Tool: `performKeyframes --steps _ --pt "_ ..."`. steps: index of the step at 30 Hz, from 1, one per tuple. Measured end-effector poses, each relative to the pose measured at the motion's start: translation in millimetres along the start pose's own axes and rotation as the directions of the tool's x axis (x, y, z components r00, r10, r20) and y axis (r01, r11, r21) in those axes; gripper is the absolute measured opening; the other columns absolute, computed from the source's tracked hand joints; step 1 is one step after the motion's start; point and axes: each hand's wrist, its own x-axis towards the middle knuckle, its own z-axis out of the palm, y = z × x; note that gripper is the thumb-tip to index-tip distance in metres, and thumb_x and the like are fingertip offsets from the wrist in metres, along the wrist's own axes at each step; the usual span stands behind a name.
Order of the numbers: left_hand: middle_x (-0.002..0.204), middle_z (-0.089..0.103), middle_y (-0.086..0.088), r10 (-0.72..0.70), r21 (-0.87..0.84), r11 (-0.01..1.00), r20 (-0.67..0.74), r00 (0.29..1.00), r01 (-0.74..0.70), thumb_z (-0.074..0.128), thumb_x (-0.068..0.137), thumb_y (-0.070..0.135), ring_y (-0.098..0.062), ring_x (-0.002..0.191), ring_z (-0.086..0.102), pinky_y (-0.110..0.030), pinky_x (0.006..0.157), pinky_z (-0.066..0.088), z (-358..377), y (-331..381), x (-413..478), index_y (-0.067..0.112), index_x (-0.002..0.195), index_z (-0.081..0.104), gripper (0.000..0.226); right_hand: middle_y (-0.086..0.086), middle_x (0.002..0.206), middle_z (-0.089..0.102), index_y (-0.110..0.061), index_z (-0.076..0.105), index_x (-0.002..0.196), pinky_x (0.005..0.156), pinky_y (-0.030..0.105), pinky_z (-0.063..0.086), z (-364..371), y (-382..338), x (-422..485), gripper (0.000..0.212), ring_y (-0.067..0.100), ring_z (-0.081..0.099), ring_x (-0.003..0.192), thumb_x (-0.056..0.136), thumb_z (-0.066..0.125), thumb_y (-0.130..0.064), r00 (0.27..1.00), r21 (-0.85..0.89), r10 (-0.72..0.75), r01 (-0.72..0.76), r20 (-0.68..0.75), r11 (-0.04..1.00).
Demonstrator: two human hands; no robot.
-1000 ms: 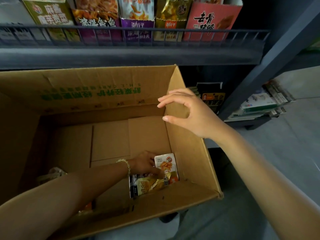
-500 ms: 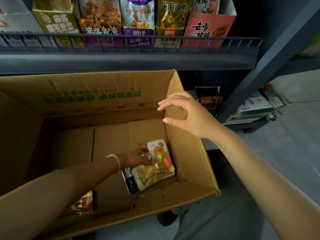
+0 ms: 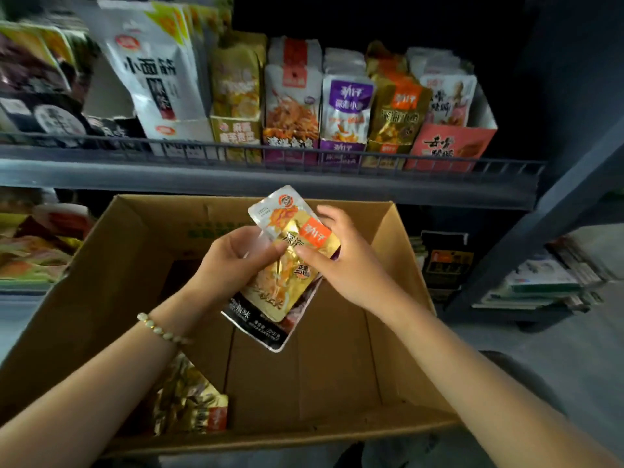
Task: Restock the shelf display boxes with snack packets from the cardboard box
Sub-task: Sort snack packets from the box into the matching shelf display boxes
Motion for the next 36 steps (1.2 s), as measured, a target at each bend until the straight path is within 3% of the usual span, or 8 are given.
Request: performKeyframes --steps 4,9,16,21,25,28,32,36 --pt "0.098 0.074 -0.013 -0.04 -0.219 0.975 -0.078 0.996 0.022 0.068 0.08 0.031 -0.027 0.085 0.072 -0.038 0.075 0.059 5.7 5.4 -6.2 0.009 0.111 0.065 0.038 -0.012 0.129 0.054 -0.026 0.037 0.133 0.092 0.021 0.05 7.4 -13.2 23.5 0.07 0.001 0.055 0.114 0.077 0.078 -0.017 0.99 0.172 -0.028 0.051 -0.136 0.984" --pt "0.099 0.074 -0.01 0.002 -0.363 0.929 -0.205 0.979 -0.078 0.063 0.089 0.018 -0.025 0.09 0.072 -0.035 0.076 0.059 7.1 9.9 -4.0 0.012 0.105 0.066 0.018 -0.013 0.117 0.059 -0.026 0.046 0.125 0.083 0.015 0.05 30.7 -3.3 26.3 0.062 0.0 0.058 0.108 0.074 0.081 -0.029 0.976 0.24 0.042 0.011 -0.214 0.971" --pt "0.108 0.073 -0.007 -0.079 -0.578 0.815 -0.029 0.996 0.047 0.055 0.091 0.031 -0.023 0.101 0.069 -0.034 0.081 0.054 1.9 17.0 -2.2 0.016 0.113 0.062 0.028 -0.005 0.107 0.07 -0.023 0.059 0.105 0.085 0.023 0.053 33.5 6.7 29.9 0.033 0.003 0.065 0.1 0.078 0.077 -0.02 0.985 0.351 0.019 0.044 -0.174 0.935" --pt "0.102 0.075 -0.005 -0.069 -0.436 0.9 -0.088 0.994 0.024 0.05 0.096 0.035 -0.02 0.094 0.072 -0.034 0.081 0.054 -3.5 16.1 1.3 0.015 0.113 0.062 0.029 -0.011 0.093 0.073 -0.026 0.067 0.093 0.072 0.013 0.051 14.5 13.1 31.0 0.017 -0.003 0.066 0.089 0.079 0.076 -0.023 0.993 0.301 0.043 -0.007 -0.113 0.954" --pt "0.088 0.076 -0.004 -0.067 -0.364 0.931 -0.177 0.982 -0.002 0.053 0.097 0.026 -0.018 0.079 0.073 -0.028 0.068 0.057 -4.3 16.0 1.7 0.01 0.1 0.064 0.02 -0.01 0.102 0.071 -0.029 0.059 0.102 0.077 0.017 0.054 2.6 19.3 35.5 0.031 0.001 0.066 0.095 0.078 0.076 -0.02 0.992 0.272 0.053 -0.02 -0.116 0.962" --pt "0.084 0.076 -0.004 -0.06 -0.273 0.962 -0.212 0.975 -0.001 0.053 0.097 0.024 -0.016 0.074 0.073 -0.031 0.07 0.056 -7.6 15.6 2.9 0.011 0.096 0.062 0.016 -0.004 0.102 0.072 -0.024 0.059 0.105 0.074 0.019 0.055 -11.3 18.4 38.9 0.033 0.008 0.069 0.095 0.079 0.076 -0.014 0.978 0.34 0.085 -0.016 -0.19 0.94" --pt "0.09 0.075 -0.009 -0.056 -0.153 0.988 -0.142 0.988 0.034 0.052 0.097 0.021 -0.017 0.075 0.073 -0.03 0.073 0.057 -6.6 17.5 4.0 0.01 0.097 0.063 0.016 -0.004 0.097 0.072 -0.021 0.057 0.103 0.08 0.025 0.057 -34.7 9.6 48.7 0.033 0.006 0.069 0.089 0.078 0.077 -0.016 0.97 0.343 0.081 0.003 -0.23 0.939" --pt "0.087 0.076 -0.004 -0.062 -0.202 0.978 -0.02 0.998 0.057 0.05 0.098 0.019 -0.016 0.075 0.073 -0.026 0.071 0.056 10.0 30.2 5.7 0.011 0.099 0.063 0.016 -0.001 0.105 0.07 -0.028 0.053 0.113 0.086 0.034 0.056 -44.7 5.4 55.6 0.046 0.012 0.068 0.097 0.076 0.079 -0.018 0.972 0.355 0.068 0.016 -0.223 0.935"
